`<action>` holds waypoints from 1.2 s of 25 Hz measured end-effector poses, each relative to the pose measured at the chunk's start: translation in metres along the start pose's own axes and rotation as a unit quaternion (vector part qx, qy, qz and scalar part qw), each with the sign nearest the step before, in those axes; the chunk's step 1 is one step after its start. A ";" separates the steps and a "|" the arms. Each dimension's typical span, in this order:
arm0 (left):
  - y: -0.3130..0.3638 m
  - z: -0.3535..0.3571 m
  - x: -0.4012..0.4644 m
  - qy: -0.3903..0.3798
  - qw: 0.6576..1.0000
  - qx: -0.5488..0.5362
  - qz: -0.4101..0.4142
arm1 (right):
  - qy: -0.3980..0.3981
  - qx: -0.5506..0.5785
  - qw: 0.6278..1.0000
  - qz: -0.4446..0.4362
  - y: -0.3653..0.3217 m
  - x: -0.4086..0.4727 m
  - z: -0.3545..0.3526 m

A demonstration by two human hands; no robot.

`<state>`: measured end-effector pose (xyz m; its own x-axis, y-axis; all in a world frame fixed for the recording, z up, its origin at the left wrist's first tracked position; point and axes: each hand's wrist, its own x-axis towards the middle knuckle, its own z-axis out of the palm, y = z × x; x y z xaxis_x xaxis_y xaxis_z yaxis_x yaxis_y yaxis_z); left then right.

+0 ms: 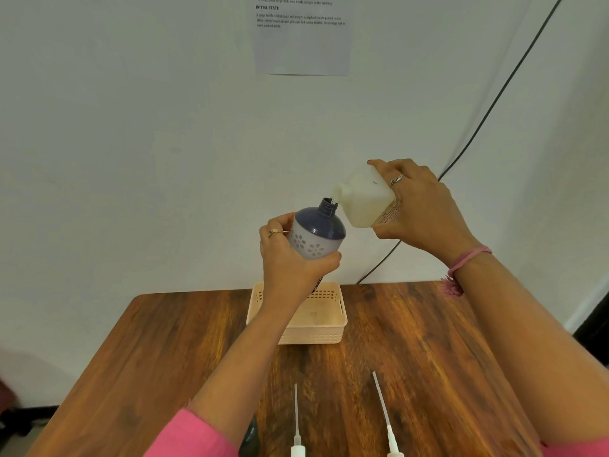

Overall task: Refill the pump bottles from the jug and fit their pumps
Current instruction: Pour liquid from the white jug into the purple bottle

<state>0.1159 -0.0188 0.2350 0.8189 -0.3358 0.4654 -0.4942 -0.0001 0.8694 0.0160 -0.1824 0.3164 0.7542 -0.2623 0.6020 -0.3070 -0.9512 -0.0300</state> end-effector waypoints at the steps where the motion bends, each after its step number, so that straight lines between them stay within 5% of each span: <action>1: 0.000 0.000 0.000 0.000 1.000 -0.001 0.000 | 0.000 -0.001 1.000 -0.002 0.000 0.000 0.000; 30: -0.005 -0.001 -0.001 0.004 1.000 -0.011 -0.005 | 0.009 -0.017 1.000 -0.015 -0.002 0.002 0.003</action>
<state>0.1181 -0.0180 0.2303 0.8261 -0.3291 0.4575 -0.4792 0.0170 0.8775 0.0197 -0.1813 0.3151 0.7534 -0.2298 0.6161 -0.3030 -0.9529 0.0151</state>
